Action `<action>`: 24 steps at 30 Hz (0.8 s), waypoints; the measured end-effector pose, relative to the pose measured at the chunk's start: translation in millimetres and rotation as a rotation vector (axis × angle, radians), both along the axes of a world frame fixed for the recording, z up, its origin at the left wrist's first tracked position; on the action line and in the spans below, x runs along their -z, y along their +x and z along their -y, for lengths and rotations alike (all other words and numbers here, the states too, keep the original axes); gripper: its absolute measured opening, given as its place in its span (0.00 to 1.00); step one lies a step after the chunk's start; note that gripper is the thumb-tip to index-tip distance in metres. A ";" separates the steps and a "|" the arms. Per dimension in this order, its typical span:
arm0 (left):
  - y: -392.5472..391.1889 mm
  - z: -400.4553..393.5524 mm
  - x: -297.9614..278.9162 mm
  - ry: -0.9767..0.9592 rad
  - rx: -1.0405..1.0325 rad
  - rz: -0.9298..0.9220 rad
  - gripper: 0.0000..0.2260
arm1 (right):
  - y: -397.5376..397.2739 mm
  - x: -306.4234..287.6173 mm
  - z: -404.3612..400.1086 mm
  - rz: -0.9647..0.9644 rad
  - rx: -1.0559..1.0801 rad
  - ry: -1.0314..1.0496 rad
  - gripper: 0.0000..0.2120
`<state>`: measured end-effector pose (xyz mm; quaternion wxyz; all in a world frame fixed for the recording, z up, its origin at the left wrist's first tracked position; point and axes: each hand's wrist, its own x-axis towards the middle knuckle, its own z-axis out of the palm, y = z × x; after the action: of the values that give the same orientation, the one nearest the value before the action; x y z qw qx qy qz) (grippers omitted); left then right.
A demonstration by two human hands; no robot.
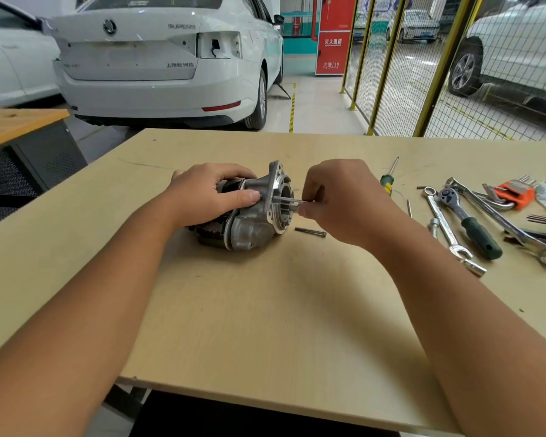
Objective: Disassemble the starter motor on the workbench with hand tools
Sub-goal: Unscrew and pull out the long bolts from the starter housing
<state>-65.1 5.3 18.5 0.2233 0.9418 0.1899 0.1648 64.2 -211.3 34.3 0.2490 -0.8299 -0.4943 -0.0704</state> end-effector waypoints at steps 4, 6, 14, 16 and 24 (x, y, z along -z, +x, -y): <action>0.7 1.2 0.0 0.011 0.002 0.012 0.25 | 0.6 1.5 1.2 -0.038 -0.033 -0.017 0.08; 1.4 1.0 0.1 0.007 -0.006 0.020 0.22 | -0.9 2.0 0.9 -0.066 -0.047 -0.033 0.07; 1.4 1.8 -0.4 0.003 -0.017 0.010 0.22 | 3.6 -2.3 -0.4 0.020 -0.019 -0.095 0.11; 1.9 1.8 -0.5 0.005 -0.019 0.009 0.22 | 1.8 -2.5 -0.4 0.025 0.000 -0.088 0.10; 0.4 1.0 -1.0 0.009 -0.004 0.001 0.26 | 0.9 -1.5 1.5 -0.004 0.005 -0.038 0.07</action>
<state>-64.8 4.3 19.5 0.2191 0.9422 0.1908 0.1666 65.0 -212.8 35.8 0.2341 -0.8358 -0.4930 -0.0600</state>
